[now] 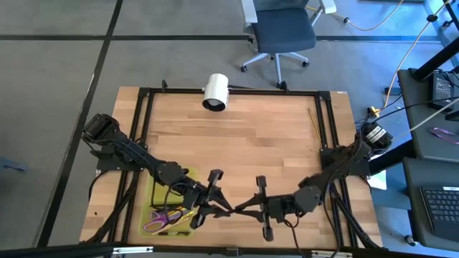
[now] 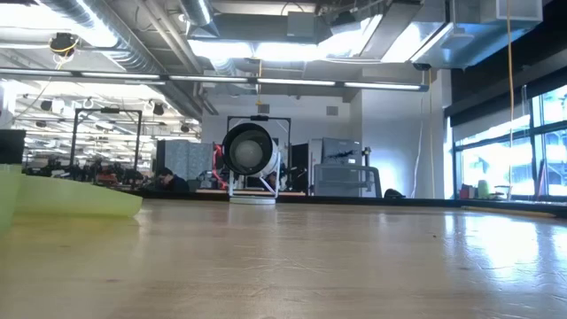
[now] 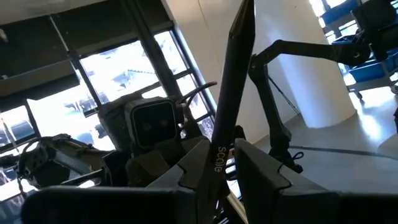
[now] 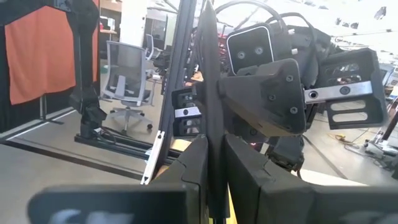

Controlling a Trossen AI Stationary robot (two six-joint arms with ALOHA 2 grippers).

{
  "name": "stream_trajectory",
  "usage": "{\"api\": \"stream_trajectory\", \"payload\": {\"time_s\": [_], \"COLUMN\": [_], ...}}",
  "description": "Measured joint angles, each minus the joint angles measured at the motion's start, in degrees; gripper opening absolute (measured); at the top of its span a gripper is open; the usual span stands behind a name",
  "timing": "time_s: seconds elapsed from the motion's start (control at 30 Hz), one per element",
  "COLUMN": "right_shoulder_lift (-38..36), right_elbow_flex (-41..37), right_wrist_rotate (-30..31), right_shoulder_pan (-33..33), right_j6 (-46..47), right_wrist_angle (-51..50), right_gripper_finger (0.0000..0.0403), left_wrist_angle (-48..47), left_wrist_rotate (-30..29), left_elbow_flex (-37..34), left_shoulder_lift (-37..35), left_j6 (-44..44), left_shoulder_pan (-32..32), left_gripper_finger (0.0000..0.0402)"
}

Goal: Pick & place school supplies into a supply box
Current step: Put the black pen into the yellow supply box

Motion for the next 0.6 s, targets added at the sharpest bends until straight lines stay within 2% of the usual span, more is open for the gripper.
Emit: {"api": "stream_trajectory", "payload": {"time_s": [0.6], "right_shoulder_lift": [0.0], "right_elbow_flex": [0.02], "right_wrist_rotate": [0.5], "right_shoulder_pan": [-0.48], "right_j6": [0.22], "right_wrist_angle": [-0.05], "right_gripper_finger": [0.0049], "left_wrist_angle": [-0.15], "left_wrist_rotate": [-1.79], "left_elbow_flex": [0.0], "left_shoulder_lift": [0.0], "left_j6": [-0.04], "left_shoulder_pan": [0.3], "left_gripper_finger": [0.0063]}}
